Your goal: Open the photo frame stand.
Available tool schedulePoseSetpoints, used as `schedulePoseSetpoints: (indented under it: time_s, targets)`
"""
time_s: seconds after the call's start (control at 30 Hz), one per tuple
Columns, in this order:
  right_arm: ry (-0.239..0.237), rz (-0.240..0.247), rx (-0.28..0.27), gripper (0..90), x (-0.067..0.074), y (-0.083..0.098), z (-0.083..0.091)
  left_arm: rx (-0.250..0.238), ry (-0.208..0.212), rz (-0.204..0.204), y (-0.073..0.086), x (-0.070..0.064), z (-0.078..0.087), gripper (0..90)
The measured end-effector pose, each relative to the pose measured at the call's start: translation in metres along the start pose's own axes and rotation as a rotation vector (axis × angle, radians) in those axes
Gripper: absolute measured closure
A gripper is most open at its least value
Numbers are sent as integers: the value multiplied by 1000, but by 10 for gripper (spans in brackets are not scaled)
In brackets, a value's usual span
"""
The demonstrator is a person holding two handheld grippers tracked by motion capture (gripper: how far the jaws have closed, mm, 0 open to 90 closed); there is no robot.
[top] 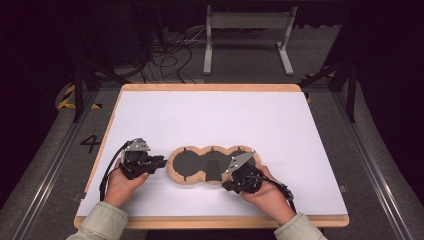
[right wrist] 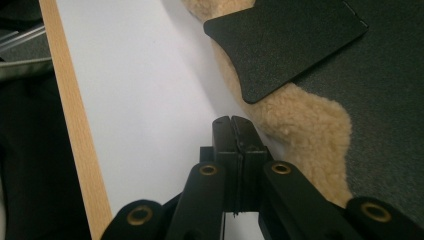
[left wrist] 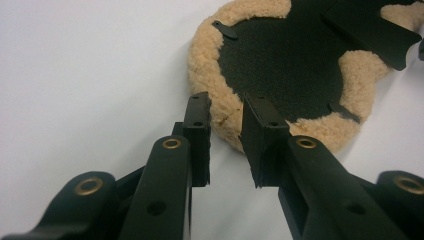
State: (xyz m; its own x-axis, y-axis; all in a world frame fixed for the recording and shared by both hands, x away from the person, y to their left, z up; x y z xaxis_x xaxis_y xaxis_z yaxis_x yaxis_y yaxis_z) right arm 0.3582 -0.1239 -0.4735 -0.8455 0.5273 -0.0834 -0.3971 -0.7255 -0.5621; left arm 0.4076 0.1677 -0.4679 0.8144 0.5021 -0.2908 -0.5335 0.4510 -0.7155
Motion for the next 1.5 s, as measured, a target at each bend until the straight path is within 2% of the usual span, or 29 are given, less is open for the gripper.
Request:
schedulePoseSetpoints:
  time_s: [0.13, 0.37, 0.47, 0.7, 0.9, 0.93, 1.03, 1.17, 1.33, 1.43, 1.5]
  targets:
    - [-6, -28, -21, 900, -1, -3, -5, 0, 6, 1, 0, 1, 0, 736]
    - [-17, -57, -67, 900, -3, -7, 2, -6, 8, 1, 0, 0, 0, 735]
    - [0, -73, -128, 900, -8, -13, 9, -4, 12, 3, 0, 0, -1, 734]
    - [47, -98, -208, 900, -14, -22, 17, -21, 38, 12, -1, -1, 0, 733]
    - [47, -99, -200, 900, -15, -21, 19, -36, 56, 35, -2, -3, 2, 733]
    - [50, -92, -191, 900, -15, -20, 21, -40, 56, 29, -2, -3, 2, 733]
    - [72, -61, -180, 895, -16, -20, 29, -37, 56, 30, -3, -4, 2, 731]
    - [101, -55, -205, 873, -22, -22, 44, -38, 51, 35, -4, -6, 4, 727]
    - [156, -88, -246, 828, -38, -18, 63, -37, 40, 31, -8, -9, 8, 717]
    - [160, -128, -265, 833, -46, -13, 71, -44, 43, 29, -11, -12, 11, 715]
    - [169, -135, -271, 826, -49, -11, 74, -42, 41, 31, -11, -12, 12, 713]
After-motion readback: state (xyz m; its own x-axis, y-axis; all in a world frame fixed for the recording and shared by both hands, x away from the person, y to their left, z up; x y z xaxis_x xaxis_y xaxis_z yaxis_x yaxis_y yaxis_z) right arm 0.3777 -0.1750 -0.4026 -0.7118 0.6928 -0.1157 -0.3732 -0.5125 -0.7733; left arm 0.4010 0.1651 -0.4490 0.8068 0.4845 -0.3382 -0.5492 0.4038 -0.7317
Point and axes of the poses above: each handheld gripper's, and its own axes: z roughly backward along the jaws, y roughly out of its underside, x roughly to its left, the point moved 5 cm from there along -z, roughly forward along the jaws, and after that the axes turned 12 degrees about y, right-handed, at the moved point
